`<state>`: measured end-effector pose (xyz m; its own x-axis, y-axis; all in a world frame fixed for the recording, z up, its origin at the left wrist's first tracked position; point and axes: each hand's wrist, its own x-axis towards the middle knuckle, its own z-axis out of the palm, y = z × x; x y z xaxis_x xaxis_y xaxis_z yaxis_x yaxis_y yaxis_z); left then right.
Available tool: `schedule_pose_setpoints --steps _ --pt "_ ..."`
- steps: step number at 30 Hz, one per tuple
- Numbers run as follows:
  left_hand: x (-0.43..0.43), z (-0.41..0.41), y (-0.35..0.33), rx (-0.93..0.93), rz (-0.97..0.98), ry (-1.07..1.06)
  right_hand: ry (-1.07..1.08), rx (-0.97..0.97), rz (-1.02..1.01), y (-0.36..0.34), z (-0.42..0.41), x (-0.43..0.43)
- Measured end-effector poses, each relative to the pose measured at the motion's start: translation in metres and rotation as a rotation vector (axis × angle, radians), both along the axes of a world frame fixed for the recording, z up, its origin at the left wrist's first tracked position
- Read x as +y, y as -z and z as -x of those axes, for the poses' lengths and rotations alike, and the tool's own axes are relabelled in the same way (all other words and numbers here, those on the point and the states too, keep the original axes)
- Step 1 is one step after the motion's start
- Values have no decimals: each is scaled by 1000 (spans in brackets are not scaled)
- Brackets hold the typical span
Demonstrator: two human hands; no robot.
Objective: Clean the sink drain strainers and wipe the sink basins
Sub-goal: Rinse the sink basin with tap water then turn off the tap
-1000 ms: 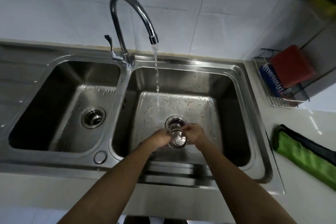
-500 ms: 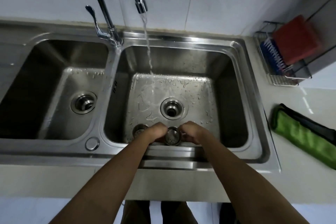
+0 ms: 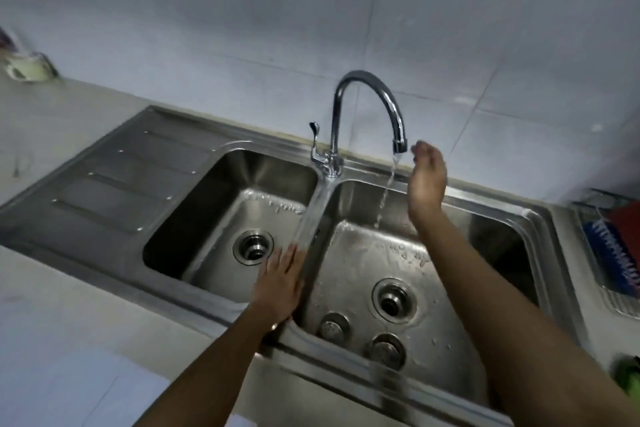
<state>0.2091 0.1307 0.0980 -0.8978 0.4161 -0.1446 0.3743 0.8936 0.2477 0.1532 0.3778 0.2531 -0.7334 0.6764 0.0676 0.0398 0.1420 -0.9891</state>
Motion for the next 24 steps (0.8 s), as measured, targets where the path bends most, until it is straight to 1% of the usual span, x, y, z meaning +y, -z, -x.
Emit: schedule_pose_setpoints --steps 1,2,4,6,7,9,11,12,15,17,19,21,23,24 --pt "-8 -6 5 -28 66 13 -38 58 -8 -26 12 -8" --pt "-12 -10 10 -33 88 12 -96 64 -48 -45 23 -17" --pt "-10 -14 11 -38 89 -15 -162 -25 -203 -68 32 -37" --pt "-7 -17 12 -29 77 -51 -113 -123 -332 -74 28 -58" --pt "-6 -19 14 -14 72 -71 -90 -118 -357 -73 25 -69" --pt "-7 -22 15 -6 71 -98 -145 -45 -345 -60 17 -92" --pt "-11 -25 14 -23 72 -138 -318 25 -259 -45 13 -121" --pt "-14 -26 12 -42 73 -159 -413 29 -228 -41 14 -134" --pt "-35 -22 5 -80 75 -210 -640 -93 -242 -50 28 -166" --pt "-56 -11 5 -87 96 -233 -738 -173 -305 -61 47 -177" --pt "-82 4 3 -65 124 -278 -807 -226 -385 -69 64 -181" --pt "-115 21 1 -45 151 -340 -853 -253 -407 -68 82 -184" --pt "-150 43 -1 -30 182 -405 -860 -243 -401 -58 99 -188" --pt "-165 54 -3 -18 187 -435 -837 -204 -390 -52 104 -191"
